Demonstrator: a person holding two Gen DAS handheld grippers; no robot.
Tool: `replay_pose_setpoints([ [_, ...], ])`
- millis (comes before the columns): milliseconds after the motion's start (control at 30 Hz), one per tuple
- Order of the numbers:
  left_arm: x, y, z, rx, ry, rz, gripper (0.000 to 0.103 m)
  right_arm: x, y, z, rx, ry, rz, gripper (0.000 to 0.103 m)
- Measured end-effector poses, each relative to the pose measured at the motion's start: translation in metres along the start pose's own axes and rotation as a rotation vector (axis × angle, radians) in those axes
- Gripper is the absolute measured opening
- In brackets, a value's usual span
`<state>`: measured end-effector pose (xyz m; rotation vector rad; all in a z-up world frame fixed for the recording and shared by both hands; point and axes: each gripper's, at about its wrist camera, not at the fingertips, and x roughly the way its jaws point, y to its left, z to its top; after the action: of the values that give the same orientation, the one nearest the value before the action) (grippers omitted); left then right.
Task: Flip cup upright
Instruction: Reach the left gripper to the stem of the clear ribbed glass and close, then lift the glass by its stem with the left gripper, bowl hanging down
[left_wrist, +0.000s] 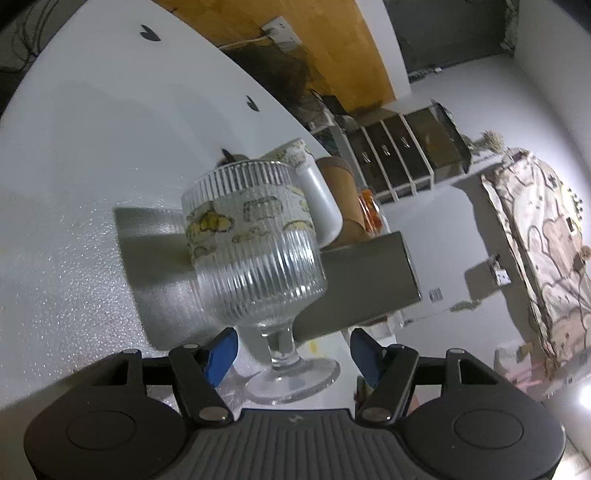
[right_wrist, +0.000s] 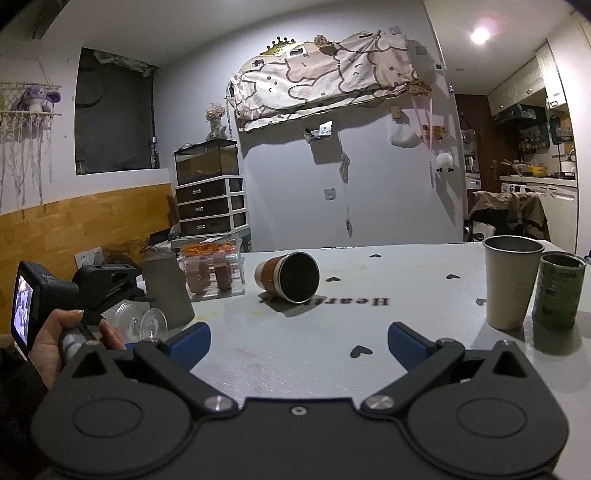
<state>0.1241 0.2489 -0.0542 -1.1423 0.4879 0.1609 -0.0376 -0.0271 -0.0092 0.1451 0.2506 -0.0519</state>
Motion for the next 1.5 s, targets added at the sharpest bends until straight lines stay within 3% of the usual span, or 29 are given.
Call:
replay_pose_setpoints([
  [67, 0.003, -0.003, 0.0, 0.004, -0.003, 0.019, 0.063, 0.001, -0.001, -0.001, 0.005, 0.003, 0.001, 0.103],
  [100, 0.005, -0.005, -0.001, 0.019, 0.005, 0.042, 0.054, 0.001, -0.001, -0.001, 0.007, 0.005, 0.002, 0.103],
  [133, 0.008, -0.009, -0.002, 0.051, 0.013, 0.061, 0.038, 0.001, -0.002, -0.001, 0.009, 0.006, 0.003, 0.103],
  [167, 0.01, -0.012, -0.003, 0.091, 0.024, 0.101, 0.03, 0.002, -0.002, -0.002, 0.01, 0.007, 0.003, 0.103],
  [267, 0.009, -0.01, -0.001, 0.097, 0.051, 0.08, 0.024, 0.001, -0.003, -0.003, 0.013, 0.007, -0.002, 0.103],
  [500, -0.003, -0.006, 0.005, 0.124, 0.098, 0.077, 0.02, 0.003, -0.005, -0.003, 0.026, 0.009, -0.005, 0.103],
  [700, -0.011, -0.013, -0.007, 0.219, 0.23, 0.058, 0.019, 0.003, -0.004, -0.001, 0.025, 0.0, -0.01, 0.103],
  [933, -0.017, -0.027, -0.044, 0.431, 0.452, -0.028, 0.019, -0.002, -0.013, 0.001, 0.053, -0.021, -0.033, 0.103],
  [1267, -0.017, -0.061, -0.101, 0.804, 0.684, -0.17, 0.019, -0.015, -0.031, 0.003, 0.104, -0.048, -0.091, 0.103],
  [1500, -0.009, -0.081, -0.131, 1.003, 0.808, -0.236, 0.019, -0.023, -0.04, 0.005, 0.133, -0.06, -0.112, 0.103],
])
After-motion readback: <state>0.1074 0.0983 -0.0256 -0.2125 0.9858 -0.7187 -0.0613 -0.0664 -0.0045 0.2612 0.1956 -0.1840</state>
